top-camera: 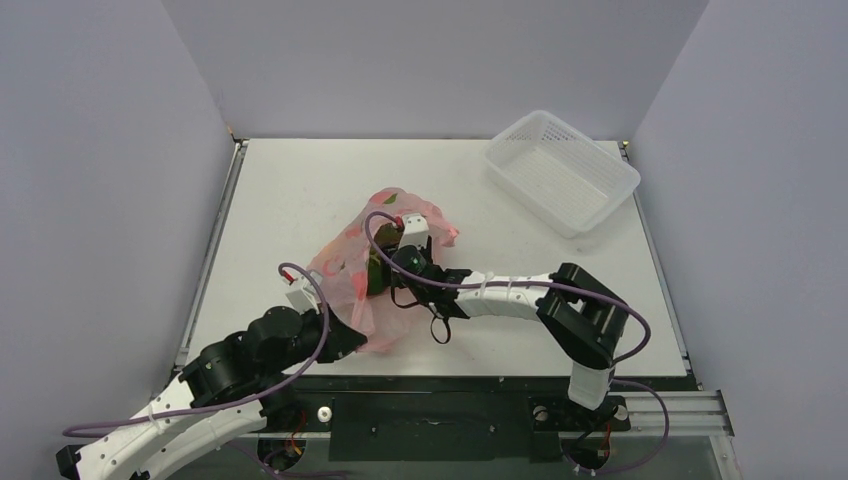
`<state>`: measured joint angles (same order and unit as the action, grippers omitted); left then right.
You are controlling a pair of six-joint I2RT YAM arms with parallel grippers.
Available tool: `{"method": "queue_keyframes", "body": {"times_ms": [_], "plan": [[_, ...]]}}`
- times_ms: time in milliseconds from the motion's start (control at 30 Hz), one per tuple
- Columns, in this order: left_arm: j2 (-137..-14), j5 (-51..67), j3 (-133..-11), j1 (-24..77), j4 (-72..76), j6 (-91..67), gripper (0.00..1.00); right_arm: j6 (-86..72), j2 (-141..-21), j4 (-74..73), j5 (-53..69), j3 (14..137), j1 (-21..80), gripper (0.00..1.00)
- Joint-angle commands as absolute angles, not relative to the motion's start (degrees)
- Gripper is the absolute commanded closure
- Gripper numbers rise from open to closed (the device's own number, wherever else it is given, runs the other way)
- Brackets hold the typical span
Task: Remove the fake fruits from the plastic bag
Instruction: Take out the fake fruit from the plastic bag.
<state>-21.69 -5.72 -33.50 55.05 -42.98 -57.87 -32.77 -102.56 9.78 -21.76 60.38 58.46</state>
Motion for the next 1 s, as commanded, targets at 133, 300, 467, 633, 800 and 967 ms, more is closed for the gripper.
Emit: {"method": "queue_keyframes", "body": {"times_ms": [133,300,467,633,800,967], "plan": [[-21.02,-8.04,-37.2,55.2,-41.75,-58.79,1.0,-33.13,-105.41,10.64,-29.0,65.44,56.93,0.35],[-21.4,-7.32,-35.77,55.2,-40.2,-59.15,1.0,-32.9,-107.02,10.76,-29.4,66.78,56.07,0.28],[-22.8,-7.04,-35.44,55.19,-40.1,-58.74,1.0,-32.28,-110.25,9.66,-29.32,70.0,55.32,0.28],[-22.58,-7.04,-35.11,55.2,-40.22,-58.86,1.0,-32.57,-111.96,9.21,-29.26,70.49,54.9,0.29],[-22.55,-7.4,-35.28,55.22,-40.47,-58.75,1.0,-32.63,-113.03,9.6,-28.82,70.48,54.92,0.3],[-22.6,-7.24,-35.48,55.24,-40.94,-58.78,1.0,-32.52,-114.93,9.41,-27.21,71.74,54.77,0.32]]}}
